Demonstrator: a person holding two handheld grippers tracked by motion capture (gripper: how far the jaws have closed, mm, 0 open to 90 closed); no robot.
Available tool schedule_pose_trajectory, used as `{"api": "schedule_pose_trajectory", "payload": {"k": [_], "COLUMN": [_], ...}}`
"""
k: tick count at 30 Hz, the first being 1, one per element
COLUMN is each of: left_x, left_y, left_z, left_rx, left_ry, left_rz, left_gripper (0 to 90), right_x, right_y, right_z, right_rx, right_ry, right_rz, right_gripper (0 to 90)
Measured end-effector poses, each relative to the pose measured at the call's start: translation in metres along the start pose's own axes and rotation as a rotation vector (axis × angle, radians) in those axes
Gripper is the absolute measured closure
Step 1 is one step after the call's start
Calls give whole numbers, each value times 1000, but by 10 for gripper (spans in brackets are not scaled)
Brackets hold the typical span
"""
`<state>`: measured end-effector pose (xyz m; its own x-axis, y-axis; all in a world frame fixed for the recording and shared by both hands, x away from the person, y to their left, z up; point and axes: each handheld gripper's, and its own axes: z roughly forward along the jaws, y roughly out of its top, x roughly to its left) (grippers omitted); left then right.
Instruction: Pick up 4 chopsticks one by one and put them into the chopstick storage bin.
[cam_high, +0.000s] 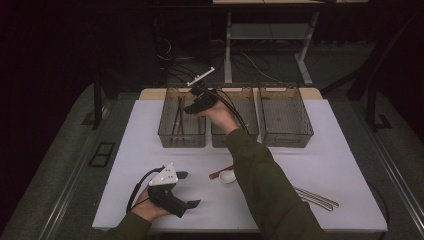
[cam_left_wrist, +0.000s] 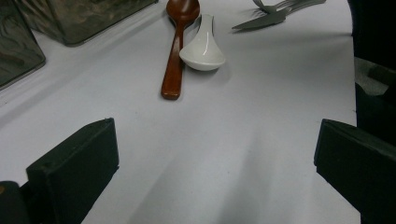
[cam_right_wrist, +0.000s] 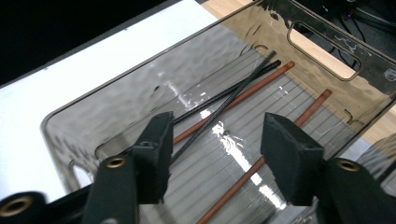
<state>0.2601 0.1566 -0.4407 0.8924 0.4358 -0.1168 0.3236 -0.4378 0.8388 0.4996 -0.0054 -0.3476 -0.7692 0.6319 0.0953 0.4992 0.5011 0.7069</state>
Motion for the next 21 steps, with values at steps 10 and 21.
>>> {"api": "schedule_pose_trajectory", "payload": {"k": [10,21], "left_x": [0,2], "left_y": [0,-2], "left_z": [-1,-1], "left_rx": [11,10], "left_ry": [8,15], "left_rz": [-4,-16], "left_gripper": [0,0], "right_x": [-1,-8], "right_y": [-22,-47], "right_z": [-31,-66], "right_rx": [-41,-88], "right_ry": [47,88], "right_rz": [-33,-30], "right_gripper": [297,253]}}
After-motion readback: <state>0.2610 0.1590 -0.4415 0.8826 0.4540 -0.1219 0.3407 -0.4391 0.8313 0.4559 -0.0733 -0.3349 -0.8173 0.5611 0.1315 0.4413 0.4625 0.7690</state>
